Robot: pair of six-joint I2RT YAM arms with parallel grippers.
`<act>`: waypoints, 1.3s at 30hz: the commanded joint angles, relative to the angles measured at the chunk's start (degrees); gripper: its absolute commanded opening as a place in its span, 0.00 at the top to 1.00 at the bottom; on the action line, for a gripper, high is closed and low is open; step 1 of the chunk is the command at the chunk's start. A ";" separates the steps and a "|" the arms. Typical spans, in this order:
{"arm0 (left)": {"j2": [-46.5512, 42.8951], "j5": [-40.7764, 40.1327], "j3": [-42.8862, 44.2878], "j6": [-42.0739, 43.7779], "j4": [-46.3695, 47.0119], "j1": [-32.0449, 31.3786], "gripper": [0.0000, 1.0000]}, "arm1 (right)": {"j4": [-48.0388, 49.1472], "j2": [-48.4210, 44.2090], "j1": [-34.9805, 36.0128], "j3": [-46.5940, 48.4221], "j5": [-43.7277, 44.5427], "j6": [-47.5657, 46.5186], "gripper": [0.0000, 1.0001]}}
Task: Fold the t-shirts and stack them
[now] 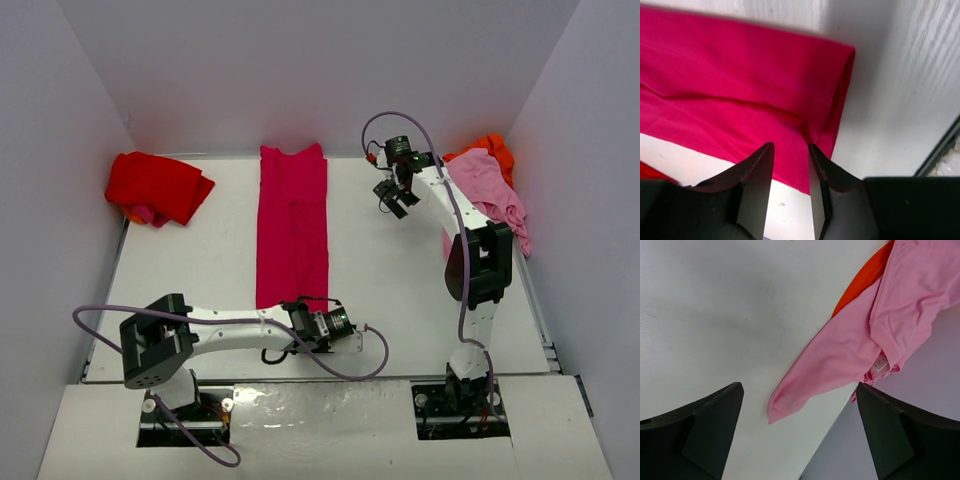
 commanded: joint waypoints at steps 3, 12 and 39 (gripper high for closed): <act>3.16 -9.15 3.50 -4.60 2.35 -4.48 0.71 | 1.83 -5.08 -1.10 -1.71 0.44 0.49 0.06; 2.26 -5.43 4.77 -7.88 -3.88 -6.26 0.71 | 2.18 -5.42 -2.03 -3.08 0.10 0.32 0.05; 13.79 0.94 10.62 -8.34 -8.94 -8.11 0.68 | 2.22 -4.59 3.58 -1.82 -0.51 0.67 0.04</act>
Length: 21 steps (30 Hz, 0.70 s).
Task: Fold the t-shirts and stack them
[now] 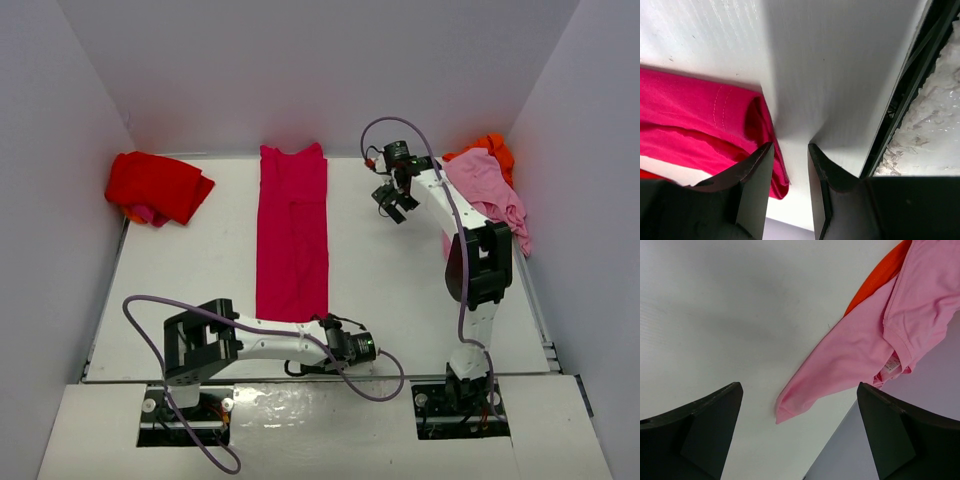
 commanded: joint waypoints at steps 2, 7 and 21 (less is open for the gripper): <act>1.15 -2.59 1.57 -1.83 0.06 -0.16 0.67 | 1.05 -4.06 3.53 1.06 0.54 0.09 0.03; 2.53 -7.92 0.57 -1.92 1.59 -0.11 0.67 | 1.12 -5.06 4.20 -0.17 -0.26 -0.35 0.02; 5.30 -22.91 0.41 -0.64 3.08 -7.67 0.67 | 1.88 -5.02 3.93 -2.11 -0.42 -0.70 0.00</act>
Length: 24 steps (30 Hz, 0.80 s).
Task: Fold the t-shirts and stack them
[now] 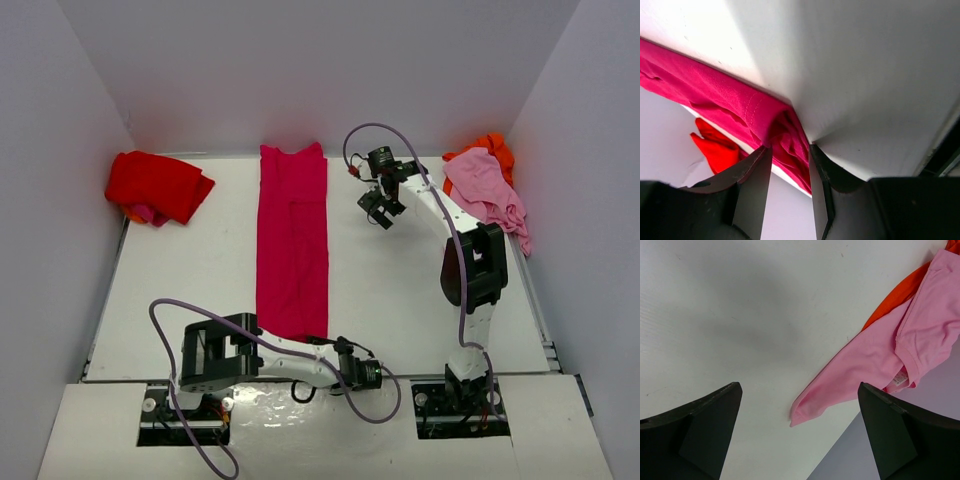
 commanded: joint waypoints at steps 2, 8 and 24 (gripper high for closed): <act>-0.40 -2.40 0.41 -0.73 1.76 -1.45 0.67 | 1.04 -4.14 -0.41 -0.14 0.37 -0.21 0.00; -1.58 -3.43 -1.16 -1.52 2.04 -1.20 0.67 | 1.03 -2.80 -0.15 0.87 0.57 -0.12 0.00; -3.57 0.23 -1.04 -4.05 -1.19 4.79 0.71 | 0.62 0.34 0.63 3.11 1.29 -0.13 0.00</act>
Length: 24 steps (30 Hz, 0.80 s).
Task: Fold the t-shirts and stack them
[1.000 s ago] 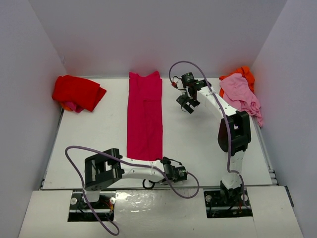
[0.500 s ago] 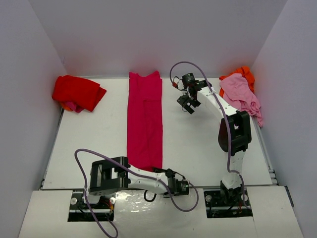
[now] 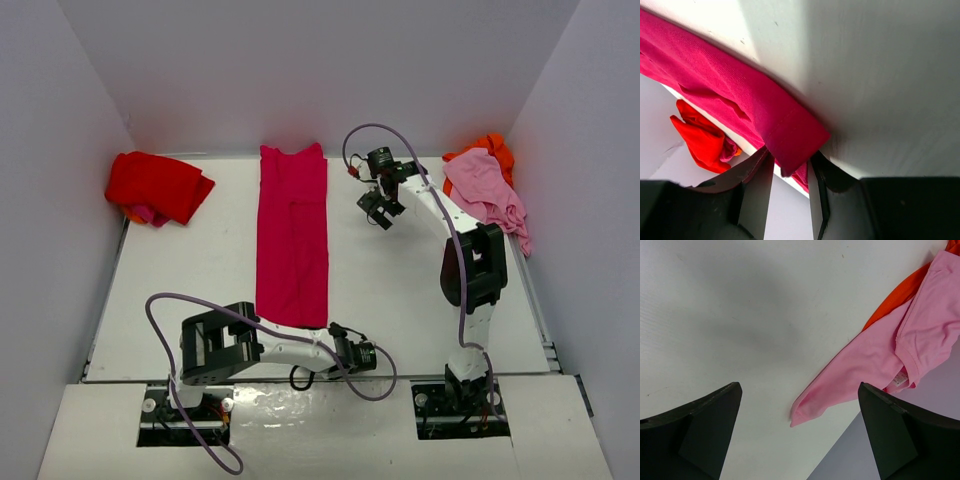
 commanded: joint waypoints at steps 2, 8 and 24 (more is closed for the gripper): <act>-4.11 2.52 -0.33 -1.83 -1.62 -0.05 0.72 | 0.53 0.52 0.70 3.49 1.70 -0.12 0.00; -4.25 3.90 0.19 -1.92 -2.02 -0.07 0.73 | 0.04 1.52 0.99 3.75 2.31 -0.21 0.00; -3.97 -4.33 -0.18 1.43 0.90 0.02 1.00 | 0.01 1.58 1.14 2.58 1.65 -0.29 0.00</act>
